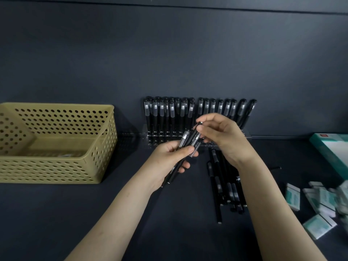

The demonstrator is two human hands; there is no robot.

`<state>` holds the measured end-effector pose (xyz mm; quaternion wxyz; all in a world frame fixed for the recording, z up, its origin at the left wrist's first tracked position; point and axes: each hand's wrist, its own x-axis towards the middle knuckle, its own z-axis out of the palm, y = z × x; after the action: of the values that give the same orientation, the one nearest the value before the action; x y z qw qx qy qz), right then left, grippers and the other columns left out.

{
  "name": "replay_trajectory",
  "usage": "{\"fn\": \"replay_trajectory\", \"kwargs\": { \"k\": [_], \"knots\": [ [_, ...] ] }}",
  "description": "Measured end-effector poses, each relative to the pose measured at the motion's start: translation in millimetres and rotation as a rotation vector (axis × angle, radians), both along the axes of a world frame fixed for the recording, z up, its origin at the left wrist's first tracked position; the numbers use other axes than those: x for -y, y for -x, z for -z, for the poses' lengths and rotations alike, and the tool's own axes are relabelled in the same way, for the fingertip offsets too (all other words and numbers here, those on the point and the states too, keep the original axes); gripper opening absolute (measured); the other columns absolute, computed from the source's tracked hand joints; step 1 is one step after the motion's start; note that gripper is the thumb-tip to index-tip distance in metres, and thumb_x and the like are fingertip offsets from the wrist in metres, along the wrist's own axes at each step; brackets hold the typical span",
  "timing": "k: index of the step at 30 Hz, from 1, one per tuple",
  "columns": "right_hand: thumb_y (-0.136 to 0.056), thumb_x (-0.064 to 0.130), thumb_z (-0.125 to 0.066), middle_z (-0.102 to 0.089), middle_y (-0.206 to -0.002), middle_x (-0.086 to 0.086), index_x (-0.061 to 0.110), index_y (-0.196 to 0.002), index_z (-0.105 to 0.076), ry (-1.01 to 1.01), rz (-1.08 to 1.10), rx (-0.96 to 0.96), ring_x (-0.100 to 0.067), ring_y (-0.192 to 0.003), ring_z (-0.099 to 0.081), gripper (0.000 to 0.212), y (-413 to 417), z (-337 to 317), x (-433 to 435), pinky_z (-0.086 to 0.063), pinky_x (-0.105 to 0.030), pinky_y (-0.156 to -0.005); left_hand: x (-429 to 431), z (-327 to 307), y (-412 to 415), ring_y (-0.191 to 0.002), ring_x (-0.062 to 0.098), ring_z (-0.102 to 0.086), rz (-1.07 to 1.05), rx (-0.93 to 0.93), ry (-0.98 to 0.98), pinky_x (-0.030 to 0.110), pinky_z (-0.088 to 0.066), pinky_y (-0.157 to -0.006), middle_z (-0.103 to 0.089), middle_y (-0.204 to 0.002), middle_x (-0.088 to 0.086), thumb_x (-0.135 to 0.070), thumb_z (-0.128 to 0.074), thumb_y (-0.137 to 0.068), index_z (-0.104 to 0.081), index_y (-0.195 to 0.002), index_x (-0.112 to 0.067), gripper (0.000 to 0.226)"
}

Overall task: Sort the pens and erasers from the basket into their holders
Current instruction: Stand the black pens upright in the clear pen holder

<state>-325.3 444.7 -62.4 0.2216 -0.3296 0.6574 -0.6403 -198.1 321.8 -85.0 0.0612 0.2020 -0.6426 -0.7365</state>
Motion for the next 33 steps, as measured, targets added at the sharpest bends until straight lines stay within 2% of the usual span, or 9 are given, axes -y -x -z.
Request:
{"fn": "replay_trajectory", "kwargs": {
  "k": [4, 7, 13, 19, 23, 26, 28, 30, 33],
  "knots": [
    [-0.088, 0.006, -0.065, -0.065, -0.084, -0.004, 0.015, -0.094, -0.066, 0.062, 0.077, 0.040, -0.012, -0.080, -0.062, 0.011, 0, 1, 3, -0.053, -0.023, -0.077, 4, 2, 0, -0.061, 0.008, -0.059, 0.001, 0.005, 0.028, 0.020, -0.047, -0.055, -0.075, -0.094, 0.000, -0.020, -0.064, -0.091, -0.069, -0.100, -0.015, 0.012],
    [-0.091, 0.002, -0.060, -0.063, -0.081, -0.004, 0.013, -0.094, -0.063, 0.203, 0.197, 0.106, -0.015, -0.076, -0.064, 0.011, 4, -1, 2, -0.055, -0.027, -0.076, 6, 5, -1, -0.060, 0.008, -0.058, 0.003, 0.022, 0.071, 0.019, -0.044, -0.051, -0.075, -0.093, -0.001, -0.020, -0.063, -0.091, -0.070, -0.099, -0.014, 0.012],
    [-0.093, 0.004, -0.060, -0.061, -0.080, 0.000, 0.011, -0.097, -0.062, 0.317, 0.437, 0.036, -0.013, -0.072, -0.062, 0.009, 10, -2, -2, -0.055, -0.027, -0.073, 6, 10, 1, -0.056, 0.006, -0.054, -0.019, 0.074, 0.132, 0.018, -0.038, -0.046, -0.075, -0.090, -0.002, -0.020, -0.064, -0.091, -0.070, -0.097, -0.013, 0.010],
    [-0.094, 0.006, -0.059, -0.059, -0.085, 0.003, 0.018, -0.092, -0.057, 0.400, 0.640, -0.093, -0.015, -0.075, -0.063, 0.012, 11, -8, -5, -0.056, -0.031, -0.078, 0, 16, 6, -0.054, 0.003, -0.057, -0.052, 0.176, 0.147, 0.016, -0.042, -0.046, -0.075, -0.085, 0.003, -0.016, -0.065, -0.091, -0.070, -0.091, -0.011, 0.007],
    [-0.095, 0.007, -0.056, -0.058, -0.088, 0.005, 0.018, -0.096, -0.055, 0.413, 0.679, -0.211, -0.007, -0.072, -0.063, 0.011, 8, -17, -5, -0.057, -0.036, -0.082, -5, 18, 13, -0.058, 0.007, -0.063, -0.074, 0.174, 0.092, 0.018, -0.051, -0.052, -0.071, -0.079, 0.007, -0.012, -0.065, -0.090, -0.069, -0.088, -0.006, 0.007],
    [-0.094, 0.011, -0.057, -0.061, -0.089, 0.006, 0.022, -0.096, -0.054, 0.340, 0.691, -0.337, -0.017, -0.076, -0.066, 0.011, 6, -26, -1, -0.056, -0.036, -0.077, -11, 15, 19, -0.060, 0.009, -0.065, -0.073, 0.163, 0.051, 0.021, -0.057, -0.059, -0.069, -0.079, 0.010, -0.011, -0.064, -0.091, -0.067, -0.090, -0.002, 0.010],
    [-0.092, 0.016, -0.060, -0.063, -0.089, 0.003, 0.026, -0.091, -0.052, 0.307, 0.716, -0.376, -0.024, -0.079, -0.067, 0.013, 3, -30, 1, -0.056, -0.042, -0.077, -12, 14, 20, -0.060, 0.009, -0.067, -0.075, 0.160, 0.032, 0.022, -0.058, -0.061, -0.069, -0.078, 0.009, -0.012, -0.063, -0.092, -0.066, -0.089, -0.003, 0.010],
    [-0.091, 0.017, -0.064, -0.063, -0.086, -0.003, 0.025, -0.087, -0.050, 0.312, 0.732, -0.323, -0.024, -0.076, -0.066, 0.016, 0, -30, 2, -0.056, -0.045, -0.077, -12, 14, 19, -0.062, 0.010, -0.069, -0.078, 0.153, 0.003, 0.022, -0.058, -0.060, -0.071, -0.080, 0.010, -0.012, -0.063, -0.092, -0.066, -0.088, -0.005, 0.010],
    [-0.091, 0.012, -0.066, -0.061, -0.080, -0.006, 0.017, -0.083, -0.047, 0.388, 0.678, -0.142, -0.017, -0.068, -0.069, 0.021, -4, -28, 0, -0.057, -0.037, -0.078, -8, 14, 16, -0.066, 0.015, -0.070, -0.102, 0.152, -0.043, 0.023, -0.057, -0.059, -0.071, -0.084, 0.012, -0.013, -0.063, -0.092, -0.066, -0.088, -0.004, 0.011]
  ]
}}
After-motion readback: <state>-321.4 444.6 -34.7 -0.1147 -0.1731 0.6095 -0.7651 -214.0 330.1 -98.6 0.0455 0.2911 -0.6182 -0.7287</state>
